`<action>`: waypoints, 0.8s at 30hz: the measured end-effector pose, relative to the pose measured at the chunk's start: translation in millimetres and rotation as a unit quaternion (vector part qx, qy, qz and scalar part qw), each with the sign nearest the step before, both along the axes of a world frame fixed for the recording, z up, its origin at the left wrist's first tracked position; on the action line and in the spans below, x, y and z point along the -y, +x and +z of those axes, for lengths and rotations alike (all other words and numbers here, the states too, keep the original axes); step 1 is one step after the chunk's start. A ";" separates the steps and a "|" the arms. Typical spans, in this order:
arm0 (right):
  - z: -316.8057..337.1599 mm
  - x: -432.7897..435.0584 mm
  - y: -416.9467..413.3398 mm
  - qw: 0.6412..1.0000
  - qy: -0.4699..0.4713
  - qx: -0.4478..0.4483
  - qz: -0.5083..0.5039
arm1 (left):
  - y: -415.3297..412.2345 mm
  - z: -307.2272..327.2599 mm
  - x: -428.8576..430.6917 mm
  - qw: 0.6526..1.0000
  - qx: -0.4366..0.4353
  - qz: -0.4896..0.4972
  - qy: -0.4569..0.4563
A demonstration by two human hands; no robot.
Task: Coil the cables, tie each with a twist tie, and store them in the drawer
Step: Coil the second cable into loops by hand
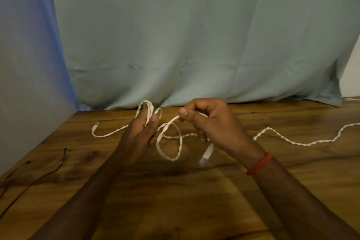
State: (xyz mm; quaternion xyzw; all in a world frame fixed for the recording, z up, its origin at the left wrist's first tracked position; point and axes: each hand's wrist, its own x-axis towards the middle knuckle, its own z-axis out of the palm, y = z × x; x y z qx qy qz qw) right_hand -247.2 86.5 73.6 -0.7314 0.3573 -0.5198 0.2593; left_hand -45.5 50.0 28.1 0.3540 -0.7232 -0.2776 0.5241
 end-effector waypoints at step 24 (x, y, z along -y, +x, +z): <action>-29.7 20.7 9.9 0.958 -0.246 0.058 -0.134 | -28.0 2.8 -7.9 0.891 -0.342 -0.181 0.239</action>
